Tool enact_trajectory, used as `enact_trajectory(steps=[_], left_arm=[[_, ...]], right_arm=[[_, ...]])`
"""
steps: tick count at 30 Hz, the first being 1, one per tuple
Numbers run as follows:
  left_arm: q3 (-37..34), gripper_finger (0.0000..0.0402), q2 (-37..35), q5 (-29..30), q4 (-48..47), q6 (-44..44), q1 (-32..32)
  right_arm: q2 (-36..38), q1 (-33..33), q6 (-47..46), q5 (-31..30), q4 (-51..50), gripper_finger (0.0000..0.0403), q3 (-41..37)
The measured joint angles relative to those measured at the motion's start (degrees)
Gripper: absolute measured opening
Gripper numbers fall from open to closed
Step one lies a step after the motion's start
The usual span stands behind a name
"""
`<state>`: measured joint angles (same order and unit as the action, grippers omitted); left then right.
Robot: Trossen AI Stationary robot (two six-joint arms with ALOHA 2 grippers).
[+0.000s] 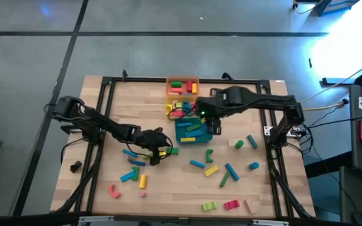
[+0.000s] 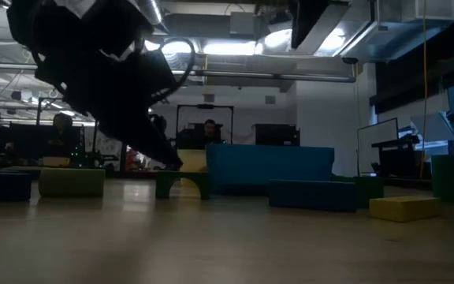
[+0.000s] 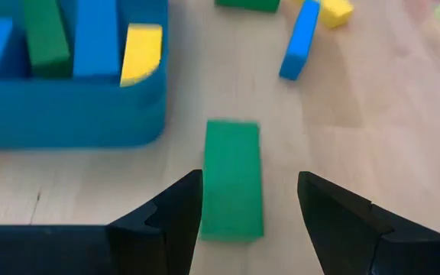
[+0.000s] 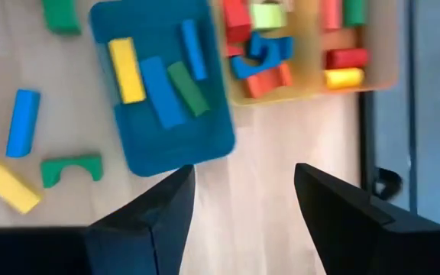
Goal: Sort blocks by size
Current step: Put the green arch block into the yellow bin
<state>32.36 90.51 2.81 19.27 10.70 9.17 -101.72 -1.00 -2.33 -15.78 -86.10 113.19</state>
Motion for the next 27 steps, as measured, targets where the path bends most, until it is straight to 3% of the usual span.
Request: enact_trajectory(steps=[9, 14, 18, 21, 27], left_arm=[[0.0, 0.0200, 5.1, 0.8, 1.4, -0.4, -0.2], [0.0, 0.0195, 6.7, 1.2, 1.7, -0.7, -0.2], [0.0, 0.0159, 6.7, 1.3, 1.5, -2.1, -0.2], [0.0, 0.0123, 6.7, 1.0, 1.9, -3.4, -0.2], [0.0, 0.0119, 5.1, -2.3, 2.2, -3.3, -0.2]], right_arm=[[7.5, -0.1, -5.2, -5.1, -2.3, 0.0227, -2.5], [14.8, -0.1, -10.0, -8.6, 0.7, 0.0227, -12.3], [21.1, -0.1, -18.5, -8.9, 9.7, 0.0227, -23.5], [23.7, -0.1, -27.1, -4.1, 17.0, 0.0227, -31.0], [23.4, -0.2, -36.6, 13.9, 26.6, 0.0227, -41.7]])
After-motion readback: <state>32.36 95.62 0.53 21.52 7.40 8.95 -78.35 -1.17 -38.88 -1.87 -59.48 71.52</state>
